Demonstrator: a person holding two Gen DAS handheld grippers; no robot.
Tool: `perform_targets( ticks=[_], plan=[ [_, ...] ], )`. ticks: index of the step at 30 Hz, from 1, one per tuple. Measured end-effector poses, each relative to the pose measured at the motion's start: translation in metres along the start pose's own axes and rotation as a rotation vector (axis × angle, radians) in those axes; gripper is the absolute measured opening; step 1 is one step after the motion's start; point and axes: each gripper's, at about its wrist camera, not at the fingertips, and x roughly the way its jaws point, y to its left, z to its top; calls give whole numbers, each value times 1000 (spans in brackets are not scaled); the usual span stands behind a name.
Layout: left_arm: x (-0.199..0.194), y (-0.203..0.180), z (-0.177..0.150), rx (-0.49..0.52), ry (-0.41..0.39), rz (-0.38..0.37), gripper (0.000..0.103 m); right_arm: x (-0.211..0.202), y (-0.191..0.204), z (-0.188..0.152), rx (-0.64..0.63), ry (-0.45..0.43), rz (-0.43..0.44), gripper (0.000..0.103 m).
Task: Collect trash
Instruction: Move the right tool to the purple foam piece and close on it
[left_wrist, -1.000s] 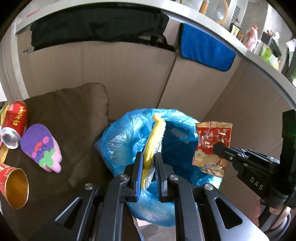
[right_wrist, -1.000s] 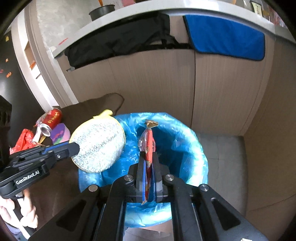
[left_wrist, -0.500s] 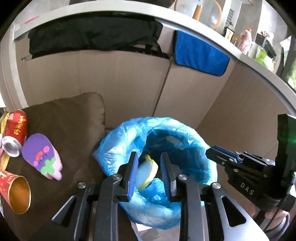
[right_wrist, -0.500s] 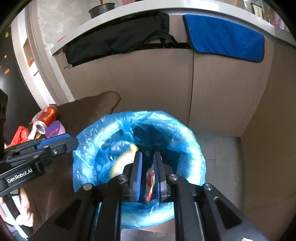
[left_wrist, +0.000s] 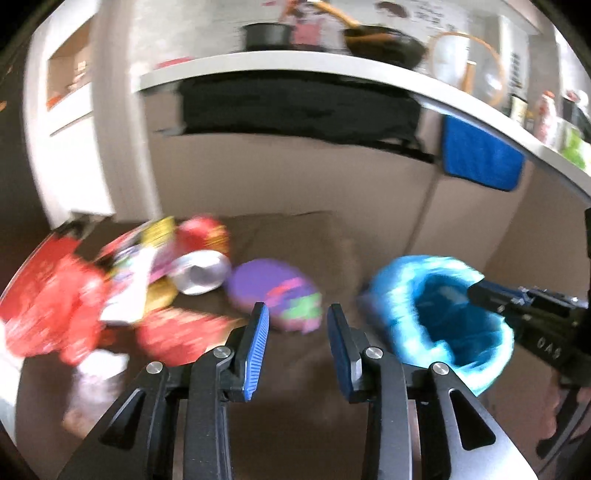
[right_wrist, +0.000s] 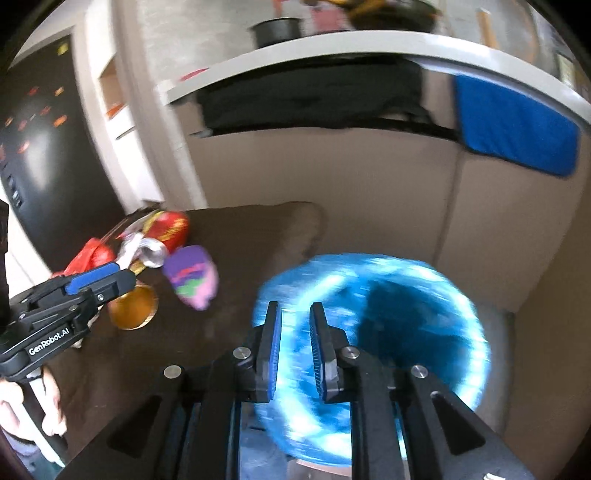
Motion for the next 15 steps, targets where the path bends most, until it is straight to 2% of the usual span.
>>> perform_targets(
  ticks=[3,6,10,15],
  plan=[
    [-13,46,-15,-46,13,46,34,13,36,2,-55,18,46,15],
    [-22,92,-31,-71,36,117,34,28,77,2,-122,40,118,15],
    [-27,146,-48,-156,66,164,35,57,138,9,-229,90,231,15],
    [-26,177,-59,-206,70,175,42,80,165,16,-274,127,255,16]
  ],
)
